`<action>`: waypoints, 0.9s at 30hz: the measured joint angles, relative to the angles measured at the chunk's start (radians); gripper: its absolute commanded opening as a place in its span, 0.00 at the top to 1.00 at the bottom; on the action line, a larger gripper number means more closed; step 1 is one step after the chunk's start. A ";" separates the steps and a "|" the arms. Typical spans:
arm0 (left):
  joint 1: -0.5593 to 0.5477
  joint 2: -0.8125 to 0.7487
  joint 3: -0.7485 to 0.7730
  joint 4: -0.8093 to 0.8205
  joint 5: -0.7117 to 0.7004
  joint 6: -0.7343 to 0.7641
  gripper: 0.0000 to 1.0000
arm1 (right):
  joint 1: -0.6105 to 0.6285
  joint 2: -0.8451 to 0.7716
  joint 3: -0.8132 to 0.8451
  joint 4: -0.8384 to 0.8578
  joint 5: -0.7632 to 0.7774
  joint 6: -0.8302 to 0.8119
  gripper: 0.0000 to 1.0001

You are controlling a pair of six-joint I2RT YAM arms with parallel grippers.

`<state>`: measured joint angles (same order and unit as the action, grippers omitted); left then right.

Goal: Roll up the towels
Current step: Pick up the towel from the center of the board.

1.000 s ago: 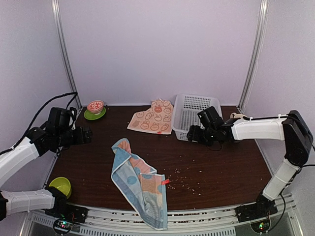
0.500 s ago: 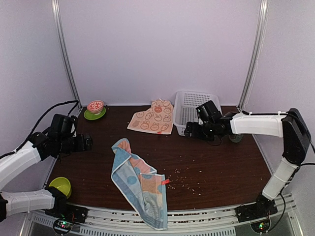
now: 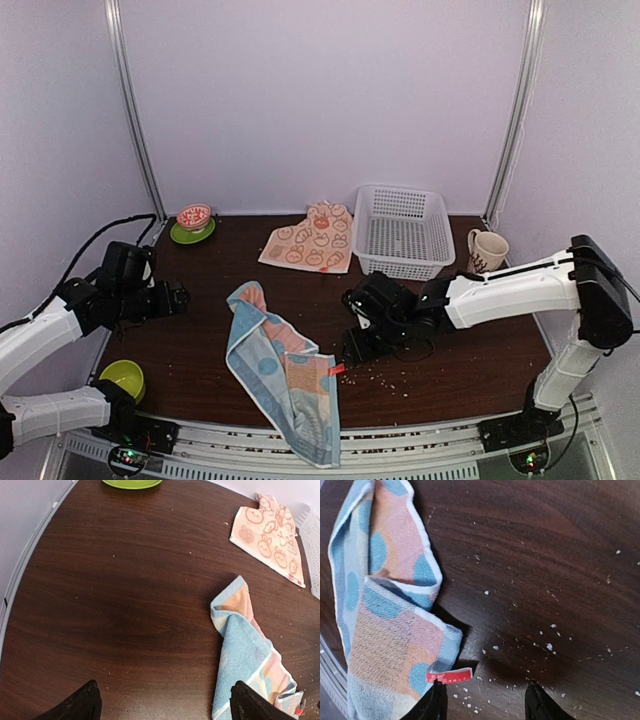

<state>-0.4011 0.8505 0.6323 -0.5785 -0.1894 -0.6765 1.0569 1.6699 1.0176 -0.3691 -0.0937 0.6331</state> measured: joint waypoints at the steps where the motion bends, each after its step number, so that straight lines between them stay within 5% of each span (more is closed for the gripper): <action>1: 0.000 0.001 -0.005 0.000 0.010 -0.003 0.10 | -0.001 0.031 0.002 0.012 -0.008 0.010 0.46; 17: 0.000 -0.057 -0.023 -0.029 0.036 -0.010 0.09 | 0.027 0.208 0.114 0.049 -0.050 0.047 0.56; 25: 0.000 -0.051 -0.023 -0.029 0.034 -0.010 0.09 | 0.031 0.232 0.128 0.064 -0.040 0.038 1.00; 27: 0.000 -0.043 -0.023 -0.029 0.032 -0.009 0.10 | 0.031 0.237 0.129 0.068 -0.032 0.038 1.00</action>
<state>-0.4011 0.8078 0.6094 -0.6075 -0.1577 -0.6857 1.0882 1.9064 1.1461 -0.3016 -0.1257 0.6708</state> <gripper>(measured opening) 0.906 0.028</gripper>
